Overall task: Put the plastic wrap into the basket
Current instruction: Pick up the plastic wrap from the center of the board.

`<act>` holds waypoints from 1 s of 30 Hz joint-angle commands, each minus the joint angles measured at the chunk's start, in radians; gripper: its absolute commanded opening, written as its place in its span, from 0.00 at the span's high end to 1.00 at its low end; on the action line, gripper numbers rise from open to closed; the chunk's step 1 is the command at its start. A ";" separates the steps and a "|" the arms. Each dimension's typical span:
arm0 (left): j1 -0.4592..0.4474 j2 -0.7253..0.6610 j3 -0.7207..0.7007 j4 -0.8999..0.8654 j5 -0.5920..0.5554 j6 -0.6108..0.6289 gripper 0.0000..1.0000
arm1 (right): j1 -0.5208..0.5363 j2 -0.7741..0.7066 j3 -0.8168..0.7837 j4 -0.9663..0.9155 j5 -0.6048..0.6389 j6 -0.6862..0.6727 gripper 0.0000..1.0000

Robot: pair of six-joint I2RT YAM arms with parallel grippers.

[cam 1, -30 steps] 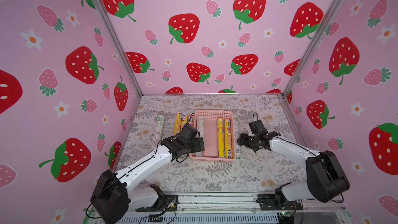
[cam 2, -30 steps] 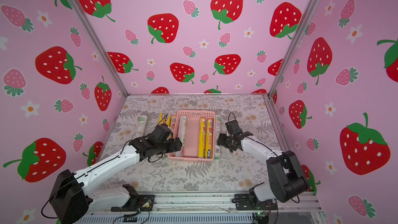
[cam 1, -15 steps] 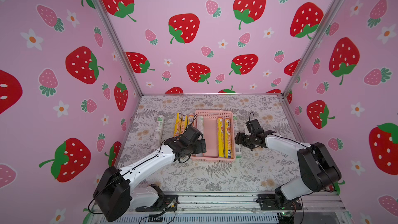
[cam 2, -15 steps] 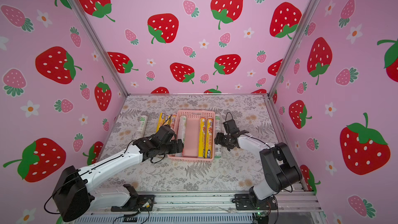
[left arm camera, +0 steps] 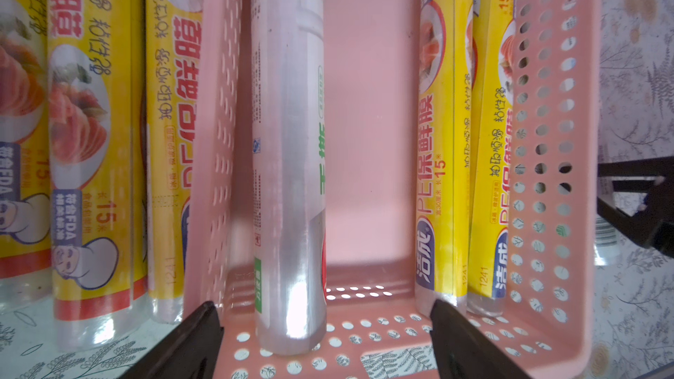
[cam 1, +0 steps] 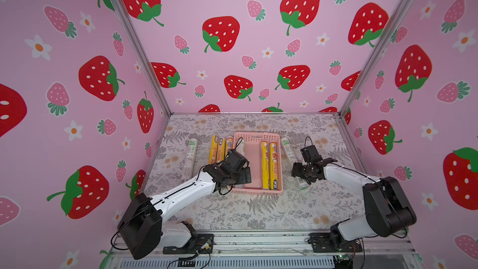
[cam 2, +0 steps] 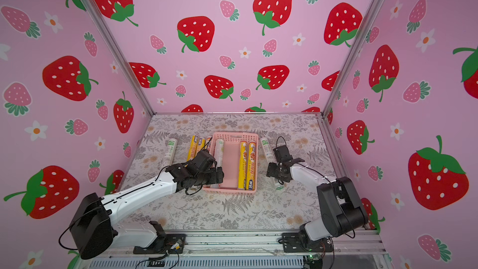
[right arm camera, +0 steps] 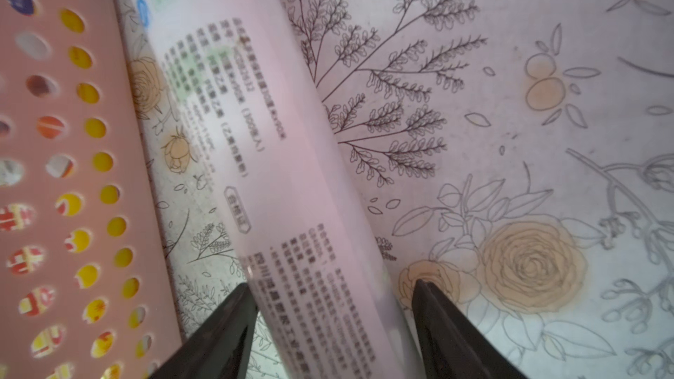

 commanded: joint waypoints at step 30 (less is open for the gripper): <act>-0.003 -0.255 0.085 -0.166 -0.146 0.046 0.04 | -0.007 -0.314 0.126 -0.308 0.077 0.032 0.72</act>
